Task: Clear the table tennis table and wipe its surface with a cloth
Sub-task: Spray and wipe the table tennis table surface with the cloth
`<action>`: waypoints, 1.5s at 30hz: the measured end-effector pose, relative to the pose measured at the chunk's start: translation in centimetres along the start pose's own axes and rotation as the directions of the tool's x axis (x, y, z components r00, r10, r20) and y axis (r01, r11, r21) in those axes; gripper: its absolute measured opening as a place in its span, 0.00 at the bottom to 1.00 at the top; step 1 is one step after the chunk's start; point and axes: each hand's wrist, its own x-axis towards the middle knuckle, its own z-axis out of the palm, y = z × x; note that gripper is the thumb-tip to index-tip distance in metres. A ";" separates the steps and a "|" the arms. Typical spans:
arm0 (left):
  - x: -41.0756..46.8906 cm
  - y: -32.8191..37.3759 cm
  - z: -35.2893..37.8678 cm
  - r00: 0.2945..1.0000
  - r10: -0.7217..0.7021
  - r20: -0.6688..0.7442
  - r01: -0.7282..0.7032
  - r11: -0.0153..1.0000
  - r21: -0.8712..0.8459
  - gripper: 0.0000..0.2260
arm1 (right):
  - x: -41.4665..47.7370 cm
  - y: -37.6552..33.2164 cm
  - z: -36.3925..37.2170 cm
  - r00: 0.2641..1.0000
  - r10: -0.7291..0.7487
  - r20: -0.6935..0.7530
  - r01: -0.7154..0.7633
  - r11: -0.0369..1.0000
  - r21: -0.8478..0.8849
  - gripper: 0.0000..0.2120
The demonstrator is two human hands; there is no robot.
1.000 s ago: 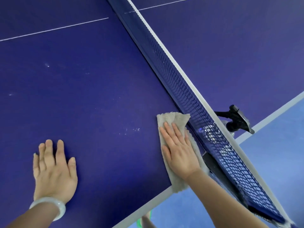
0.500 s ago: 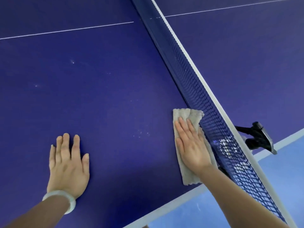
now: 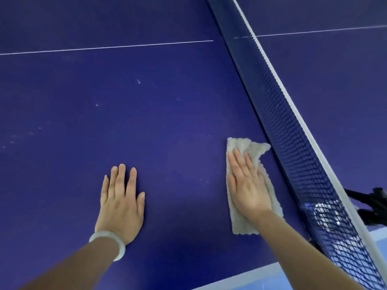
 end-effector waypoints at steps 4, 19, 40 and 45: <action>0.2 -0.2 0.0 1.000 -0.004 -0.005 0.004 1.000 -0.006 0.28 | 4.3 -2.0 0.2 0.917 0.384 -0.109 -0.374 0.922 0.101 0.26; 0.0 -0.3 -0.3 1.000 -0.007 0.016 0.007 0.999 -0.041 0.28 | -5.0 -9.8 3.9 0.961 0.269 -0.070 -0.267 0.963 0.036 0.29; 0.0 -1.0 0.1 0.999 0.038 0.017 -0.035 0.990 -0.138 0.26 | 3.8 -21.6 6.2 0.996 0.080 -0.028 -0.082 0.995 -0.056 0.29; 0.1 -1.2 0.1 1.000 0.011 0.018 -0.007 0.981 -0.195 0.27 | 10.2 -14.7 3.7 0.965 0.248 -0.089 -0.252 0.967 -0.042 0.28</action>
